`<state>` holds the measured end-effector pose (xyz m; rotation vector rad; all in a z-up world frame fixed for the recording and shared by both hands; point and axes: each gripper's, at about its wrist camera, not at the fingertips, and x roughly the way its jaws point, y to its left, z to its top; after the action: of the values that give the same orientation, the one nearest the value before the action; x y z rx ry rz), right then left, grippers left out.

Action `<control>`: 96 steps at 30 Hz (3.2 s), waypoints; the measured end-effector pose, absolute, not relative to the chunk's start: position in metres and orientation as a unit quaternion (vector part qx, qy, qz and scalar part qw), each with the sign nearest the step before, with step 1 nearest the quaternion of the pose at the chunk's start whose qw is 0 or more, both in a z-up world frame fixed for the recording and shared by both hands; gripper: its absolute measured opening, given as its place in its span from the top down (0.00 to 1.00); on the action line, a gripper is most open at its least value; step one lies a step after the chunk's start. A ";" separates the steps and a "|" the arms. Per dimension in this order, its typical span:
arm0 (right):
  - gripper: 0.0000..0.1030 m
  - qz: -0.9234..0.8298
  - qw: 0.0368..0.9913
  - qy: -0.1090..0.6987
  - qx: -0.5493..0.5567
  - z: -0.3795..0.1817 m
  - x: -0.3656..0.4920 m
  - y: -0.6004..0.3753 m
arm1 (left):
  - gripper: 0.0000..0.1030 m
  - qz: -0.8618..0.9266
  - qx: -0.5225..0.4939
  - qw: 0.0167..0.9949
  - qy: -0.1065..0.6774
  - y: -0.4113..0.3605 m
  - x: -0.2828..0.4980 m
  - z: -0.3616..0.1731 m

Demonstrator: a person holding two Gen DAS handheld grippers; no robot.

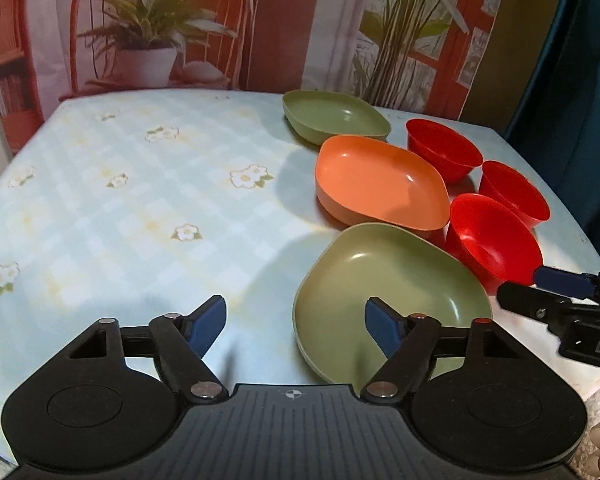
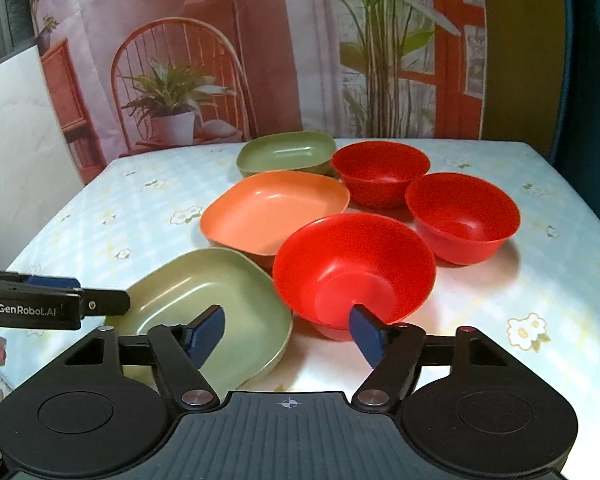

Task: Organize plates and bowls
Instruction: 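Move the left gripper to the large green plate rim and close, then lift the green plate with the left gripper onto the orange plate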

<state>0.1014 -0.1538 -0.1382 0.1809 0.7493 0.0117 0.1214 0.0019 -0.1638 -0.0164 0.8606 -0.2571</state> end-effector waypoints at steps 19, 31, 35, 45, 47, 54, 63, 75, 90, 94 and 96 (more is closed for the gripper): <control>0.56 0.054 0.916 0.386 0.097 -0.145 0.107 -0.149 | 0.53 -0.138 -0.037 0.882 0.448 0.002 0.122 -0.177; 0.78 0.045 0.894 0.418 0.155 -0.172 0.120 -0.167 | 0.82 -0.138 -0.026 0.882 0.450 0.000 0.125 -0.183; 0.84 0.047 0.889 0.426 0.162 -0.177 0.123 -0.168 | 0.85 -0.145 -0.023 0.880 0.452 -0.002 0.125 -0.184; 0.84 0.061 0.888 0.432 0.143 -0.171 0.133 -0.156 | 0.85 -0.128 -0.018 0.884 0.450 0.009 0.128 -0.179; 0.84 0.072 0.890 0.429 0.135 -0.166 0.136 -0.152 | 0.85 -0.122 -0.023 0.886 0.446 0.015 0.128 -0.174; 0.84 0.087 0.893 0.421 0.134 -0.151 0.150 -0.144 | 0.85 -0.112 -0.019 0.895 0.431 0.021 0.128 -0.158; 0.84 0.095 0.897 0.405 0.147 -0.134 0.165 -0.143 | 0.85 -0.108 -0.037 0.900 0.420 0.030 0.133 -0.144; 0.84 0.084 0.905 0.388 0.154 -0.117 0.185 -0.163 | 0.84 -0.138 -0.038 0.903 0.404 0.016 0.151 -0.131; 0.84 0.062 0.909 0.381 0.155 -0.109 0.203 -0.195 | 0.84 -0.164 -0.034 0.897 0.410 -0.008 0.173 -0.133; 0.84 0.057 0.910 0.381 0.155 -0.111 0.206 -0.201 | 0.84 -0.167 -0.029 0.895 0.412 -0.015 0.179 -0.134; 0.84 0.056 0.910 0.381 0.154 -0.111 0.207 -0.202 | 0.84 -0.170 -0.030 0.893 0.416 -0.017 0.183 -0.135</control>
<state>0.2075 -0.2025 -0.1109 0.3168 0.7858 0.1150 0.1830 -0.0175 -0.1351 -0.0614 0.8622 -0.3522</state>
